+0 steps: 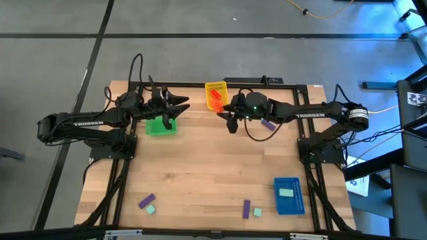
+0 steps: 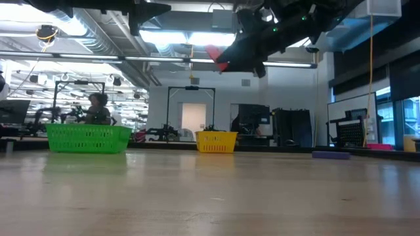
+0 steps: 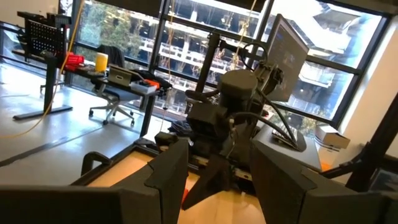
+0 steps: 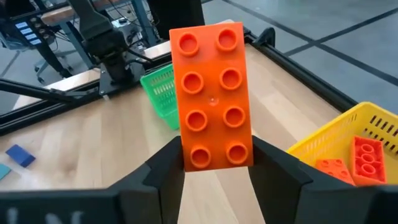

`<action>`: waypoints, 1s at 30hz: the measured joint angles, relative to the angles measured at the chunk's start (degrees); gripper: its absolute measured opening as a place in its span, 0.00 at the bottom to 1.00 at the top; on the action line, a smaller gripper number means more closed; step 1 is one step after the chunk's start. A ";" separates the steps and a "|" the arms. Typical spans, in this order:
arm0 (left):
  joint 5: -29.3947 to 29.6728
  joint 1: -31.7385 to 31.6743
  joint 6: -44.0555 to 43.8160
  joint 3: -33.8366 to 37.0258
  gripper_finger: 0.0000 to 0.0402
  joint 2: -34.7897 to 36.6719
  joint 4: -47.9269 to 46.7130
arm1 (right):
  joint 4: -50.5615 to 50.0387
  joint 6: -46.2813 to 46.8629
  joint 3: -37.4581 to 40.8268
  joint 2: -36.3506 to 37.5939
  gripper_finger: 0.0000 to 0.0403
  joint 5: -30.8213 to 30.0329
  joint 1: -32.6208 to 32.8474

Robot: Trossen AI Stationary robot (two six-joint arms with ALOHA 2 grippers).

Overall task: Sort & place blocks by color
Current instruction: Put the orange game piece into the yellow bin

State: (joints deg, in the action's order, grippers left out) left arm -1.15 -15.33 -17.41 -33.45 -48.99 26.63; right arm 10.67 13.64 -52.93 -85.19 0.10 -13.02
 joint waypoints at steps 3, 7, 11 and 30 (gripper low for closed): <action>-0.01 0.00 0.00 0.00 0.41 0.00 0.00 | 0.03 0.03 -0.02 0.00 0.40 0.04 0.00; 0.00 0.00 0.00 0.00 0.41 0.00 0.00 | 0.05 -0.14 -0.02 0.00 0.40 0.02 0.00; 0.00 0.00 0.00 0.00 0.41 0.00 0.00 | 0.08 -0.21 -0.02 0.00 0.40 0.02 -0.16; 0.33 0.00 -0.02 0.00 0.41 0.00 0.00 | -0.09 11.50 -2.84 -12.99 0.40 -4.36 -9.73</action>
State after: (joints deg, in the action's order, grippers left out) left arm -0.82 -15.33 -17.43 -33.45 -48.99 26.63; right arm 10.57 25.14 -55.77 -98.18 -4.25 -22.74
